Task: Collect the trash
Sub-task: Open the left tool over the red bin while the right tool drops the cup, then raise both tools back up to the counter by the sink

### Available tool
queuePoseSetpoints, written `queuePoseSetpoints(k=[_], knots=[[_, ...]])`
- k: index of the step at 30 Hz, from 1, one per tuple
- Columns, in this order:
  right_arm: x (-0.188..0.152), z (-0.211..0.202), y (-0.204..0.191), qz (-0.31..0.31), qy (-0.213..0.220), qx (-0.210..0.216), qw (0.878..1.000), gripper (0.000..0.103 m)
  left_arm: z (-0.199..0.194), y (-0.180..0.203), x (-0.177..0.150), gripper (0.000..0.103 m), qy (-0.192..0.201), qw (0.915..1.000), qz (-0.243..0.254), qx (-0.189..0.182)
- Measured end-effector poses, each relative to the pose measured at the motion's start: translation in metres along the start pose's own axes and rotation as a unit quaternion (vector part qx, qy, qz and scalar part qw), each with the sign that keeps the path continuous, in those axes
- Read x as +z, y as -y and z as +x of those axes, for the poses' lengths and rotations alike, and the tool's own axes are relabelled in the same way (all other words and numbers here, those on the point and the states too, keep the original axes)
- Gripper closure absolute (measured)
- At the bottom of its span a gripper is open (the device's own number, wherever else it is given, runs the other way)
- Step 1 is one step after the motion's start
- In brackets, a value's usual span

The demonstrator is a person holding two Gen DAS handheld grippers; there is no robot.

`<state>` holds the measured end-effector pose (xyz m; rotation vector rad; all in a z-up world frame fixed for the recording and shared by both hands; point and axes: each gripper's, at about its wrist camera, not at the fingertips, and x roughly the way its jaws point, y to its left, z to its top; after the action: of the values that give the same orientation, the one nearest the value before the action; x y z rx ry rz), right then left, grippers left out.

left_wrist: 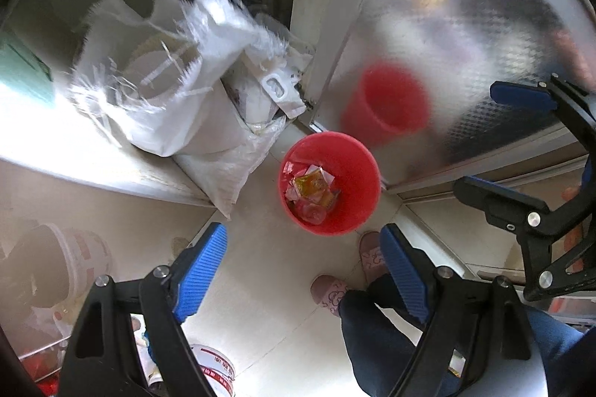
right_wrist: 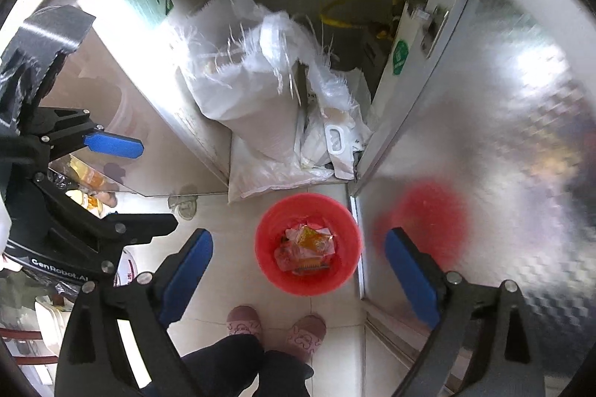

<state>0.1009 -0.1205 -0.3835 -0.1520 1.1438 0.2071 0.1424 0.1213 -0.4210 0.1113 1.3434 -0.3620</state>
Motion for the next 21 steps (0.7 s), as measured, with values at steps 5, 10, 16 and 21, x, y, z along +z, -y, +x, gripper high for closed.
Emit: queuePoseSetpoints(k=[5, 10, 16, 21], knots=[[0.011, -0.053, -0.004, 0.007, 0.02, -0.009, 1.0, 0.006, -0.066, 0.01, 0.004, 0.02, 0.023, 0.9997, 0.0, 0.004], [0.022, -0.108, -0.007, 0.011, 0.042, -0.014, 0.999, 0.001, -0.126, 0.022, 0.009, 0.016, 0.046, 0.9989, 0.002, 0.007], [0.037, -0.165, -0.002, 0.022, 0.064, -0.038, 0.997, 0.001, -0.183, 0.038, 0.029, 0.013, 0.078, 0.9965, 0.024, 0.018], [0.048, -0.196, 0.009, 0.034, 0.085, -0.064, 0.994, 0.001, -0.212, 0.049, 0.055, 0.012, 0.099, 0.9939, 0.043, 0.023]])
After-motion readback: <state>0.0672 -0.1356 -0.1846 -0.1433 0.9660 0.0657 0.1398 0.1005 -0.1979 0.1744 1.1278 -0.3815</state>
